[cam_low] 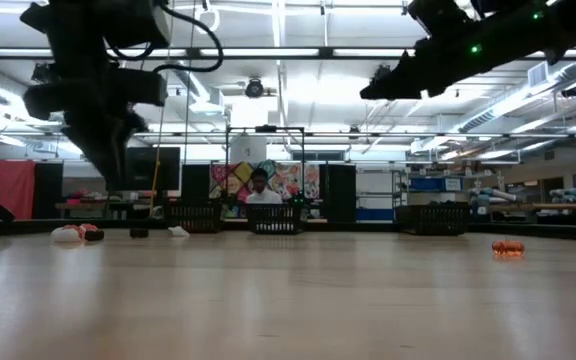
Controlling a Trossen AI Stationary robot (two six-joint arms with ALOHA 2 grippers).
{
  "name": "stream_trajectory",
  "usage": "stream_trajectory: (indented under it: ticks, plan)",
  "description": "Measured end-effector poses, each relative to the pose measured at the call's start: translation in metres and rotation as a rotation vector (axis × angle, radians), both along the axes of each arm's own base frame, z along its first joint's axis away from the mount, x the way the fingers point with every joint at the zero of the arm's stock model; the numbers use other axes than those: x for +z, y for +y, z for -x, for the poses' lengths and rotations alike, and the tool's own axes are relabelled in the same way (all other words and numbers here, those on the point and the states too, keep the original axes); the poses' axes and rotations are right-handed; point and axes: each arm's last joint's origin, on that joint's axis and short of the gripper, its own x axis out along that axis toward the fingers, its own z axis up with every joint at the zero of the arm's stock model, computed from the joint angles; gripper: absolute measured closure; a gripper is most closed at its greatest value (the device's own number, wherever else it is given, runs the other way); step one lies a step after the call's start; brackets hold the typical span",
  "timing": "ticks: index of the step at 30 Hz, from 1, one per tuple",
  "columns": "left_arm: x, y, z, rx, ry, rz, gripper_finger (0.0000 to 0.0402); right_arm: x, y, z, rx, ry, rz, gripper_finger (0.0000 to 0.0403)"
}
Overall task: Sort Halloween decoration
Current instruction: Put the white ghost toy into the middle black bin
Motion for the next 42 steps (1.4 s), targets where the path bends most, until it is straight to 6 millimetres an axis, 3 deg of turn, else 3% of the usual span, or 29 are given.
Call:
stream_trajectory:
  ticks: [5,14,18,27,42]
  plan:
    - [-0.001,-0.005,0.002,-0.034,0.020,0.003,0.0315,-0.002,-0.003,-0.001,0.100,0.006,-0.076,0.0266]
    - [-0.001,-0.017,0.002,-0.152,0.031,-0.024,0.0214,-0.004,-0.006,-0.001,0.098,0.013,-0.093,0.0266]
    - [-0.006,-0.016,0.000,-0.155,0.061,-0.036,0.0190,-0.004,-0.006,-0.001,0.098,0.013,-0.093,0.0266]
    - [-0.024,-0.006,-0.008,-0.088,0.172,0.035,0.0201,-0.005,-0.006,-0.001,0.094,0.028,-0.106,0.0266]
    - [-0.056,-0.022,-0.016,-0.201,0.350,0.072,0.0207,-0.006,-0.006,-0.001,0.094,0.030,-0.106,0.0266]
